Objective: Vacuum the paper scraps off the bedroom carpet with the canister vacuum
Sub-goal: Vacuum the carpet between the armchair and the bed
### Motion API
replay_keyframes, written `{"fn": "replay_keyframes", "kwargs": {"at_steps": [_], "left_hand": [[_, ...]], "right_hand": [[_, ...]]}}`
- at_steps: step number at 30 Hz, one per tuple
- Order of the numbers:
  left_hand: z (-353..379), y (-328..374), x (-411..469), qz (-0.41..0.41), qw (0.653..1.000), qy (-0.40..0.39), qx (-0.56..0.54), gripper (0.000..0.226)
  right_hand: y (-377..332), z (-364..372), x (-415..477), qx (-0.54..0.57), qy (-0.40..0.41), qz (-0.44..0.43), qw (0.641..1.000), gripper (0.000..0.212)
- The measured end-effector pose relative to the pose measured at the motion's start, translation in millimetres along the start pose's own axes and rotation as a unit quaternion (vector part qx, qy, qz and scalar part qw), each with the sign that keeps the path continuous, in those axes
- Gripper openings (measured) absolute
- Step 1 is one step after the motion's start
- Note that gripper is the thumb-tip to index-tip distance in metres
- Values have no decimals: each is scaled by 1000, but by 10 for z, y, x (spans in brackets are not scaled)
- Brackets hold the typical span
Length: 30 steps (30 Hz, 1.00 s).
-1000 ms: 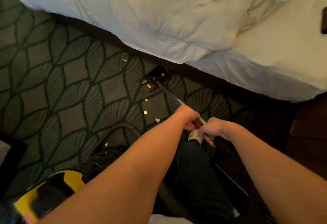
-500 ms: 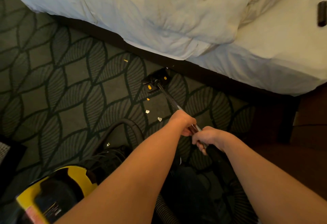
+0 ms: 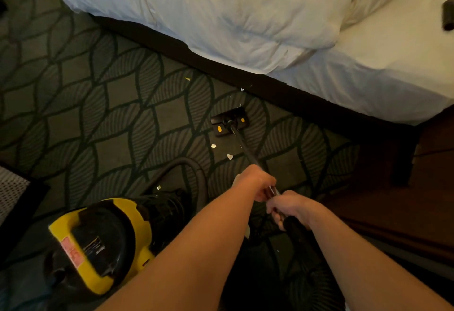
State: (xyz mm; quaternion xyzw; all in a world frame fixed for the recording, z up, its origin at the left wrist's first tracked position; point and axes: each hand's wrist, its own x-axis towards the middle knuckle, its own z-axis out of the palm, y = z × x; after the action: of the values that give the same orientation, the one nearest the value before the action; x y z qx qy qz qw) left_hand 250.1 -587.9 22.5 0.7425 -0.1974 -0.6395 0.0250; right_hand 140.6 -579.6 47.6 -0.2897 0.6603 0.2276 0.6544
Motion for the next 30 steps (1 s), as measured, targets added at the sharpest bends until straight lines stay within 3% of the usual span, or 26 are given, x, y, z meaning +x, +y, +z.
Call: {"fn": "replay_keyframes", "kwargs": {"at_steps": [3, 8, 11, 17, 24, 27, 30], "left_hand": [[50, -14, -84, -16, 998, -27, -47, 19], [2, 80, -275, -37, 992, -63, -106, 39], [-120, 173, -324, -32, 992, -59, -105, 35], [-462, 427, -346, -10, 995, -23, -94, 13], [-1031, 605, -140, -4, 992, 25, -127, 12], [-1336, 663, -5, -12, 990, 48, -135, 35], [-1643, 758, 179, -12, 986, 69, -154, 33]], "right_hand": [[41, 8, -93, 3, 5, 0, 1000, 14], [66, -4, -259, -28, 25, -24, 999, 8], [-33, 1, -330, -42, 42, -51, 997, 11], [-481, -7, -362, -70, 48, -92, 992, 9], [-1172, 82, -262, -120, 48, -125, 984, 12], [-1512, 166, -182, -142, 47, -139, 979, 20], [-1877, 228, -43, -150, 42, -143, 977, 18]]}}
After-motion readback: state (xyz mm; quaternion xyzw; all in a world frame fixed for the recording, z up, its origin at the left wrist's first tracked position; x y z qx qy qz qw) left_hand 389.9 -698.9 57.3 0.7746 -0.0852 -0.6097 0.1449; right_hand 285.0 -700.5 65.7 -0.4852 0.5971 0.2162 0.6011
